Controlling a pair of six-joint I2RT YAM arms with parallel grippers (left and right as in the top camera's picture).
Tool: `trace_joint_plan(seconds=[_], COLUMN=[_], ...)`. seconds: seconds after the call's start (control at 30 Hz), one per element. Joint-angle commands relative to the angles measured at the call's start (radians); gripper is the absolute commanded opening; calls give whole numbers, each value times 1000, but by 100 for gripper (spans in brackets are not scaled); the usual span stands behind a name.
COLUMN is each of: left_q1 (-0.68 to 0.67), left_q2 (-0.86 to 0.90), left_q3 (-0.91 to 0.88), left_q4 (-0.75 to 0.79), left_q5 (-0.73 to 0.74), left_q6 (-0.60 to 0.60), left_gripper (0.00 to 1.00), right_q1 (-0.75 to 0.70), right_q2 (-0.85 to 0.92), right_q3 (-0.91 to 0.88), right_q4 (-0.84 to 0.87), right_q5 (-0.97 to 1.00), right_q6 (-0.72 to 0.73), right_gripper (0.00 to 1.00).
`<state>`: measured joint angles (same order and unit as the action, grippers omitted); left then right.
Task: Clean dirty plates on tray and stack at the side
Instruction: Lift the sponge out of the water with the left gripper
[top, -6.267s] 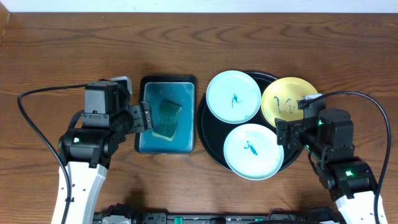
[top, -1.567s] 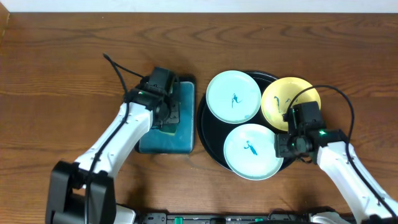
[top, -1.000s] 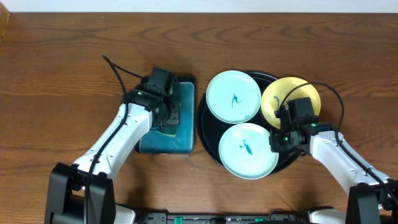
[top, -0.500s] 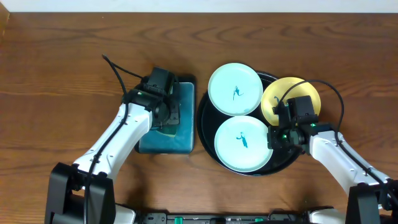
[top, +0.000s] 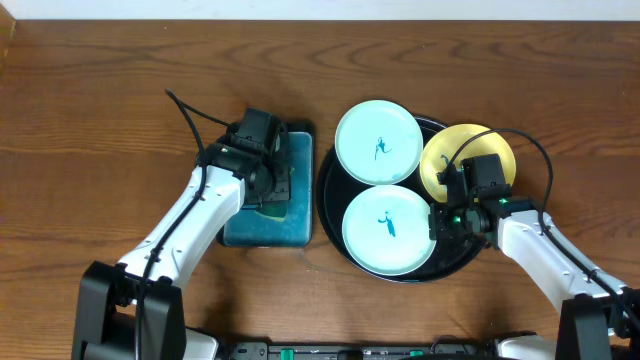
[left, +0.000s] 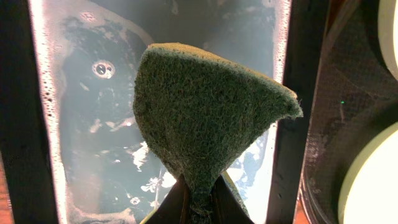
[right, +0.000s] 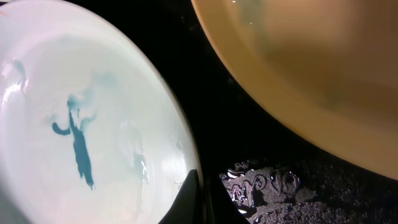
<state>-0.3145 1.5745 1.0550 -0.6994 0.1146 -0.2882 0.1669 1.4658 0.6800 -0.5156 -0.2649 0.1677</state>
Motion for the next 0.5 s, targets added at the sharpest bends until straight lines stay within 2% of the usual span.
trace_joint_plan(seconds=[0.0, 0.37, 0.47], left_q1=[6, 7, 18], left_q2=[-9, -9, -9], left_q3=[-1, -1, 1], left_q4=[2, 13, 14], left_q5=[28, 33, 109], left_q6=[-2, -2, 19], left_gripper=[7, 7, 8], right_q1=[5, 5, 5], right_q2=[2, 2, 2], right_q3=[18, 18, 18], right_q4=[-3, -7, -9], right_q5=[-32, -32, -32], right_q6=[1, 0, 0], right_gripper=[1, 1, 1])
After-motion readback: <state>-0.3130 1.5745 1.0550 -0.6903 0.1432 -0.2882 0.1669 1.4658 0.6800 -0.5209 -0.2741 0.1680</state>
